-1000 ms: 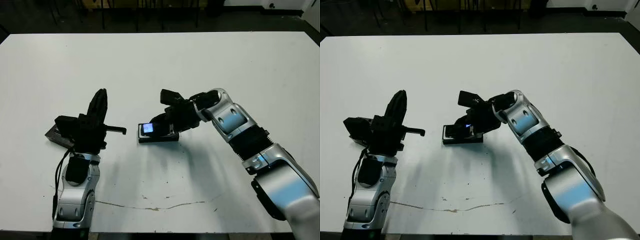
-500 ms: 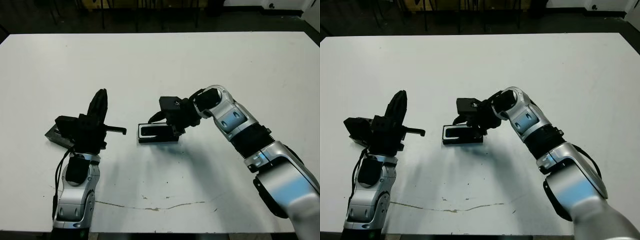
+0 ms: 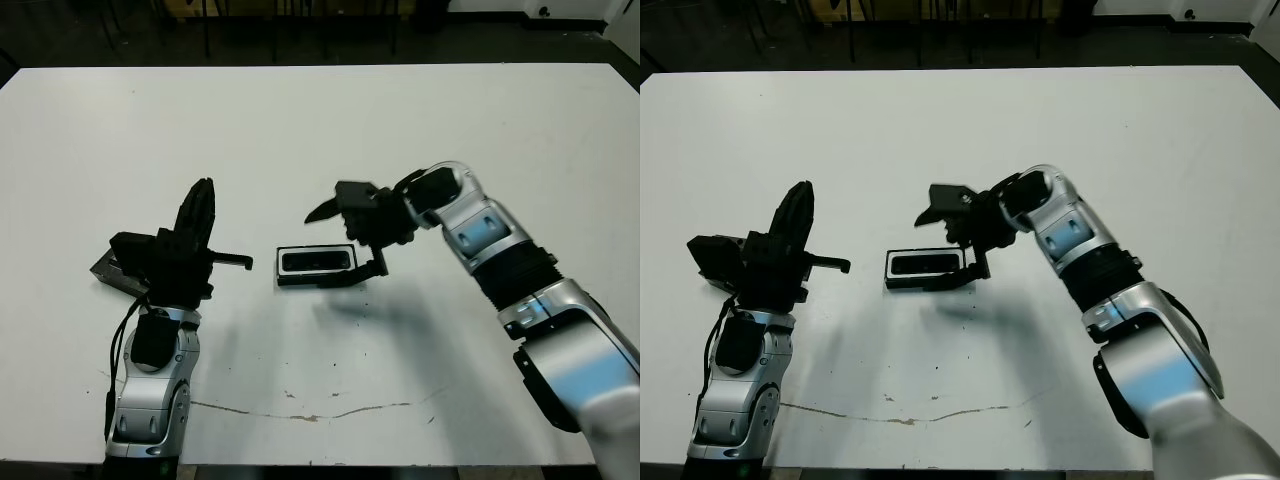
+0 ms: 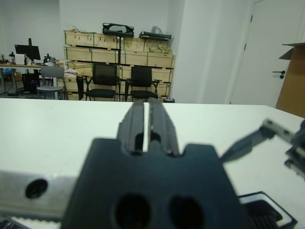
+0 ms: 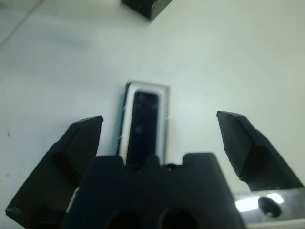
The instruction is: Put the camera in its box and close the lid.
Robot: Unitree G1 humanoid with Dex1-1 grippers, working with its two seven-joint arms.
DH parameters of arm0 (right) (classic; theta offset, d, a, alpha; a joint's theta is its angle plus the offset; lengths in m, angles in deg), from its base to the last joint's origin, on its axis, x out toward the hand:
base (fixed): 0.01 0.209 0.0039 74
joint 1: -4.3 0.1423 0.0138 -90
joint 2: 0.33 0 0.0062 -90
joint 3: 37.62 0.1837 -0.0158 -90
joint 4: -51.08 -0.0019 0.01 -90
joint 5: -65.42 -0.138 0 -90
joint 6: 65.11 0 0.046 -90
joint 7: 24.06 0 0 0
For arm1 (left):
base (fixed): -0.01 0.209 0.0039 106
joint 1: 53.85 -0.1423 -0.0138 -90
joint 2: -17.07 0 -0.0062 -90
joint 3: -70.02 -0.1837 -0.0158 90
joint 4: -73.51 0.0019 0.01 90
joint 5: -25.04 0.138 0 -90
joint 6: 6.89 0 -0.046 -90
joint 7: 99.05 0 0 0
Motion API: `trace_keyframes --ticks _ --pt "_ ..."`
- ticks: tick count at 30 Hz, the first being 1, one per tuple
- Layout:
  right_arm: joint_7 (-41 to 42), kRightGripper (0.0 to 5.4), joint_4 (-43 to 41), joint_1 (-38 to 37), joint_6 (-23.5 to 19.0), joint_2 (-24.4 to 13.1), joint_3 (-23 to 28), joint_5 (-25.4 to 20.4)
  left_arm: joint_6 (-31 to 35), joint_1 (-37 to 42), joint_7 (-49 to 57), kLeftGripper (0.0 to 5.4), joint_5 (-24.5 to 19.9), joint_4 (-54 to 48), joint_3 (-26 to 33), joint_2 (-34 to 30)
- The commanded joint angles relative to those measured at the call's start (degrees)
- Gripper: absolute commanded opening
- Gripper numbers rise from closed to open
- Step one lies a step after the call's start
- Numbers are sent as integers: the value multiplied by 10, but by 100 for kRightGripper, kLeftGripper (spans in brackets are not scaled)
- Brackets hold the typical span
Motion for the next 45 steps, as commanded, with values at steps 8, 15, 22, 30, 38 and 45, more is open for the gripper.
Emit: trace_keyframes --ticks 8,15,22,30,38,45 --pt "-237 517 -259 -102 -245 -28 221 -126 8 -15 -1 0 -4 -39 23 -18" --pt "-391 397 -420 -276 -224 -5 242 -121 34 -72 -48 0 -38 -172 87 -96" --pt "-399 268 -472 -338 -216 -32 240 -131 149 -140 -99 0 -127 -288 251 -223" --pt "-401 119 -471 -339 -223 -56 235 -144 178 -96 -190 0 -137 -162 373 -389" --pt "-405 1 -475 -339 -221 -64 230 -149 193 -106 -323 0 -65 -63 326 -527" --pt "-403 1 -473 -338 -216 -76 236 -154 305 -159 -478 0 -42 -92 313 -660"
